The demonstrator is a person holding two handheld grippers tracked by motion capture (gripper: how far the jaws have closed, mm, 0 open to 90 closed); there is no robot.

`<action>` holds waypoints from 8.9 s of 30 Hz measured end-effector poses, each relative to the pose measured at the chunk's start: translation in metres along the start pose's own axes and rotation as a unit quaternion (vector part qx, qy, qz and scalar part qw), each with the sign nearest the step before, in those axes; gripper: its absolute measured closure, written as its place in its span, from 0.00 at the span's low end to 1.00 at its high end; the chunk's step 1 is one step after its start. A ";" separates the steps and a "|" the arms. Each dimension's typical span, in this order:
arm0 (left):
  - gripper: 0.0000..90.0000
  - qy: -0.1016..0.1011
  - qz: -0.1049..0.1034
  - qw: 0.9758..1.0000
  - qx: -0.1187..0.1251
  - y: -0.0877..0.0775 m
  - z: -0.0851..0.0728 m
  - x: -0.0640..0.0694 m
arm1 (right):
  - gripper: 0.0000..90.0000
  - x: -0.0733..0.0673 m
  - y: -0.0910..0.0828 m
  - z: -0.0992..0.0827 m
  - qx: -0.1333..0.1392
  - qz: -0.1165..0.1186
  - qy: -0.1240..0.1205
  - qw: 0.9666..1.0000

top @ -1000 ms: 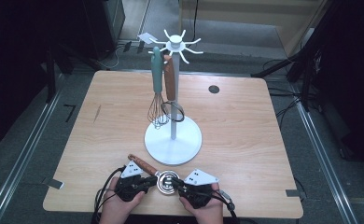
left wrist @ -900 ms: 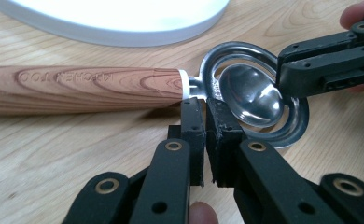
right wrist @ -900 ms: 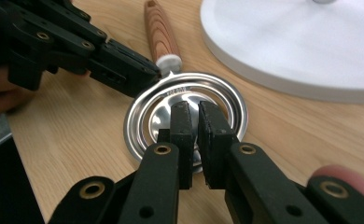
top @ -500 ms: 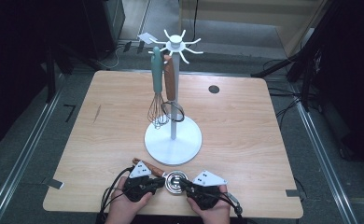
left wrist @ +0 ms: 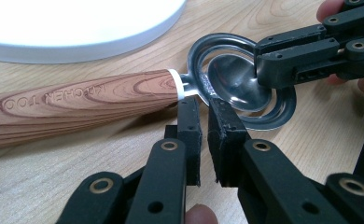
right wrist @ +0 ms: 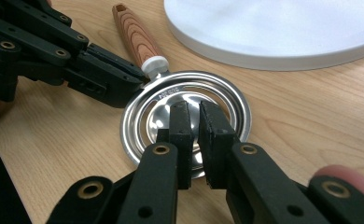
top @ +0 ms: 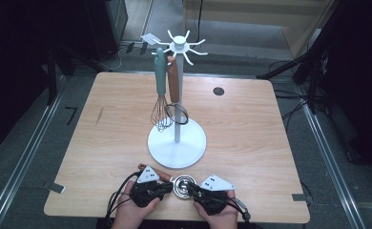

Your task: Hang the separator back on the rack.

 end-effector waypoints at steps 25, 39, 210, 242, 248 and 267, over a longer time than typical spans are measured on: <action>0.86 -0.067 0.067 0.992 0.078 -0.053 0.006 -0.071 | 0.97 0.023 -0.014 -0.004 -0.016 -0.030 0.020 0.999; 0.90 -0.083 0.077 0.992 0.053 -0.040 0.008 -0.084 | 0.89 0.044 -0.034 -0.002 -0.013 -0.064 0.066 0.996; 0.08 -0.088 0.252 0.953 0.146 -0.116 -0.033 -0.155 | 0.79 0.061 -0.096 0.100 0.105 -0.007 -0.018 0.994; 0.08 -0.089 0.242 0.955 0.146 -0.116 -0.034 -0.154 | 0.79 0.025 -0.111 0.162 0.231 -0.021 -0.038 0.972; 0.08 -0.091 0.242 0.955 0.147 -0.116 -0.033 -0.154 | 0.79 0.019 -0.110 0.170 0.239 -0.016 -0.042 0.970; 0.07 -0.087 0.241 0.956 0.145 -0.116 -0.033 -0.154 | 0.79 0.005 -0.117 0.206 0.262 -0.042 -0.055 0.962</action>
Point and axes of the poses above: each handheld gripper's, and its own axes: y roughly forward along the jaws, z roughly out of its top, x roughly to its right, the point moved 6 cm from there along y, roughly forward along the jaws, and after that the axes turned 3 degrees about -x, right-handed, at the moved point
